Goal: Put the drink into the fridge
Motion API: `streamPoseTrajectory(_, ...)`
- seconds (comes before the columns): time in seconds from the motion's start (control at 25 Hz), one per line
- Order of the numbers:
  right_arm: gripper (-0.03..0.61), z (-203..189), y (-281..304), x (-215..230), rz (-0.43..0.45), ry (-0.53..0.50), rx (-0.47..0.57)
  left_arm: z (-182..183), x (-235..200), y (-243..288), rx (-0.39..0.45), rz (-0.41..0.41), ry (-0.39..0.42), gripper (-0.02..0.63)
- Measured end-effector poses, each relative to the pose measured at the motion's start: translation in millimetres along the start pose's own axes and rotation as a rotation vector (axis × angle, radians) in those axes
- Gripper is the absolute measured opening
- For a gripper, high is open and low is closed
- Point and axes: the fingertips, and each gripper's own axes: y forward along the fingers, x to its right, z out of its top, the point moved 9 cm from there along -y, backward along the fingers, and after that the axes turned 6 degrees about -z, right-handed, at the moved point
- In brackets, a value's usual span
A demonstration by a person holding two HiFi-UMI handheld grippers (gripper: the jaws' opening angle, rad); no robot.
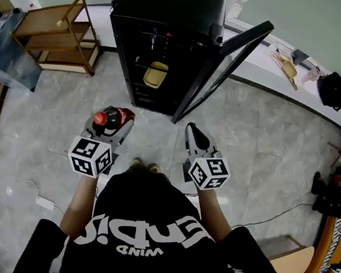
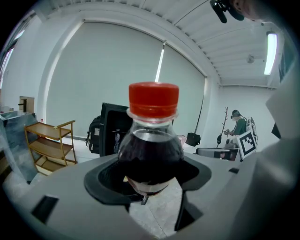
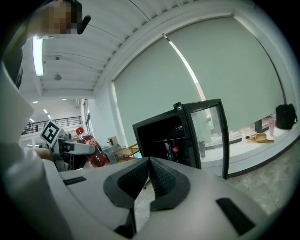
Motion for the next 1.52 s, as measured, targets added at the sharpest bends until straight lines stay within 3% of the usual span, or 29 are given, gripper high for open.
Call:
streamPoseTrajectory(0.52,0.025,1.4,9.0,-1.7,-0.043,0.019,0.028,3.4,-15.6,27.1,-0.019,-0.050,0.025,0.307)
streamPoseTrajectory(0.92,0.025,-26.9,46.9,-5.0,-0.047,0.017,0.030,-22.2,-52.5,61.8,-0.026,-0.072,0.036,0.307)
streamPoseTrajectory(1.24,0.025,-11.8,51.5,-20.5,-0.094,0.028,0.034,-15.8,-66.2,63.2,-0.056,-0.106,0.026,0.307)
streamPoseTrajectory(1.52,0.025,-24.6,60.6,-24.4,-0.142,0.049,0.053,-22.3,-80.1,84.0,-0.080,-0.147,0.048,0.307)
